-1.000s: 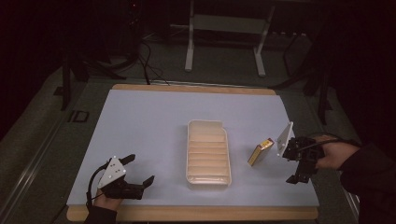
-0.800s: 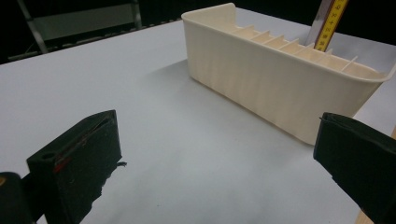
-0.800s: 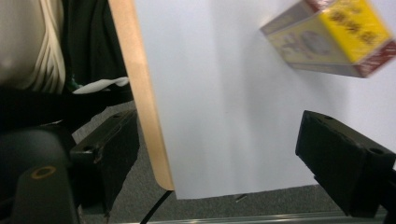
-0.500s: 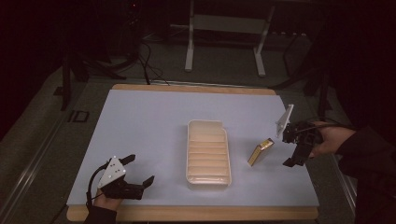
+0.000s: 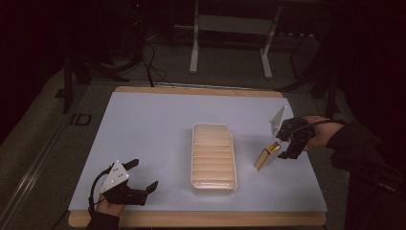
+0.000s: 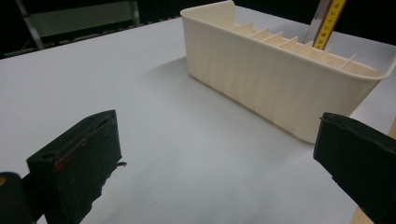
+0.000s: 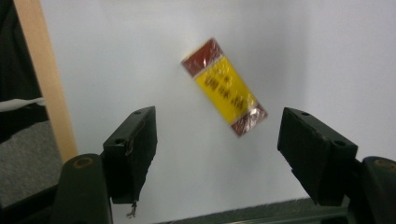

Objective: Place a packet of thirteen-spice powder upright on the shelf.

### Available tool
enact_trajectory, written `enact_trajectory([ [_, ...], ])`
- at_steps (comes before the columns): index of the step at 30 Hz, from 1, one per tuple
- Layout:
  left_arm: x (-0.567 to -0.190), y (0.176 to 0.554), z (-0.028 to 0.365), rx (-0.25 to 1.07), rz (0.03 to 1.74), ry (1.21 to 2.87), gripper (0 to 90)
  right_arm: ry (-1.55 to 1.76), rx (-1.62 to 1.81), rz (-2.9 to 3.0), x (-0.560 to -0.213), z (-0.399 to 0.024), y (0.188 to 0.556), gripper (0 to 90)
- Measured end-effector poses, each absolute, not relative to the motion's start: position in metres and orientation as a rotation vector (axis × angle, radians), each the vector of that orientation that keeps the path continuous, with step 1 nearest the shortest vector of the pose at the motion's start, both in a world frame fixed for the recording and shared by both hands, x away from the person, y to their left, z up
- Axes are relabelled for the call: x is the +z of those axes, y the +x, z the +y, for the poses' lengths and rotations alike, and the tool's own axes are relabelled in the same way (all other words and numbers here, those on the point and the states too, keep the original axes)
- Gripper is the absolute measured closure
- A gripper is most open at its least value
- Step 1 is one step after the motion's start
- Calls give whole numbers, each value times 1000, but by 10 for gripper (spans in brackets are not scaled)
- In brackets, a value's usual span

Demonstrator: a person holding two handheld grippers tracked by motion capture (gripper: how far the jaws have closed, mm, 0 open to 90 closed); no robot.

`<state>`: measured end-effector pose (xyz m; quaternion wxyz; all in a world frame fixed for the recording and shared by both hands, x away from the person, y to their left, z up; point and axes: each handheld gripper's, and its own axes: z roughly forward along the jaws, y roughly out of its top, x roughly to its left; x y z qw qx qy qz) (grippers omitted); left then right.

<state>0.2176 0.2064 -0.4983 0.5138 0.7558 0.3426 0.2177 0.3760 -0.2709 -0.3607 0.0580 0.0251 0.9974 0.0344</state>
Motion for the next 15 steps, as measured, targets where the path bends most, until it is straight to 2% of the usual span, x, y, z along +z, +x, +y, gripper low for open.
enact_trajectory([
  [15,-500,218,206,512,824,1823,10,-10,59,3040,-390,-258,391,386],
])
